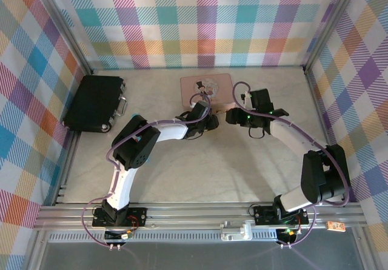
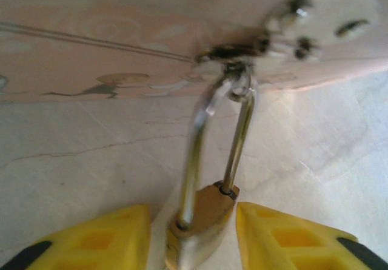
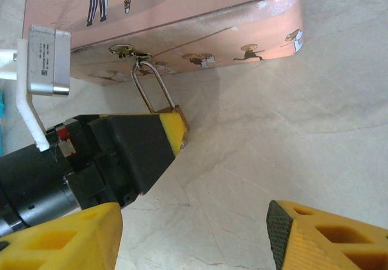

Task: Unlock a padlock with a key

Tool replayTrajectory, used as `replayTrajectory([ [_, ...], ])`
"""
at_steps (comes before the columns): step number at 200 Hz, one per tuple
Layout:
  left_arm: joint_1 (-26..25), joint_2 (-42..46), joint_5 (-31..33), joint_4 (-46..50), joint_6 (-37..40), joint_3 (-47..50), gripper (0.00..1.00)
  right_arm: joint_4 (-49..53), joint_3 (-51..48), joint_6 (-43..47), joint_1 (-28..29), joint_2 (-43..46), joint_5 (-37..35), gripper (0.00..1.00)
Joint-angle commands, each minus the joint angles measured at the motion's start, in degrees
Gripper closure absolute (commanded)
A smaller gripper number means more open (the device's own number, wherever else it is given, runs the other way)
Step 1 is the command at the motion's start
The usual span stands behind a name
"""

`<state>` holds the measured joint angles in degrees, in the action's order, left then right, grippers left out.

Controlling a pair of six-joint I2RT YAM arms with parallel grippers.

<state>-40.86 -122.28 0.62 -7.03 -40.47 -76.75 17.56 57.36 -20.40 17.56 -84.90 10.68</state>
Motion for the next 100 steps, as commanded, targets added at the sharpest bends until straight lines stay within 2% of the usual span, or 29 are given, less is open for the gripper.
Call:
replayTrajectory([
  [1,-0.35,-5.58,1.51,-1.76,1.28,-1.47,0.65,-1.17,-0.76,-0.86,-0.47,1.12,1.51,0.35],
  [47,-0.32,-6.37,1.29,-2.84,1.75,-1.80,0.70,-1.64,-1.20,-1.60,-0.60,1.15,1.90,0.35],
  [68,-0.36,-6.55,0.48,-2.90,1.87,-2.10,0.77,-2.16,-1.50,-2.22,-0.64,0.88,2.45,0.36],
  [100,-0.16,-5.55,-2.83,-4.93,0.42,-1.12,0.95,-4.29,-3.77,-4.56,-0.60,0.44,5.10,0.36],
])
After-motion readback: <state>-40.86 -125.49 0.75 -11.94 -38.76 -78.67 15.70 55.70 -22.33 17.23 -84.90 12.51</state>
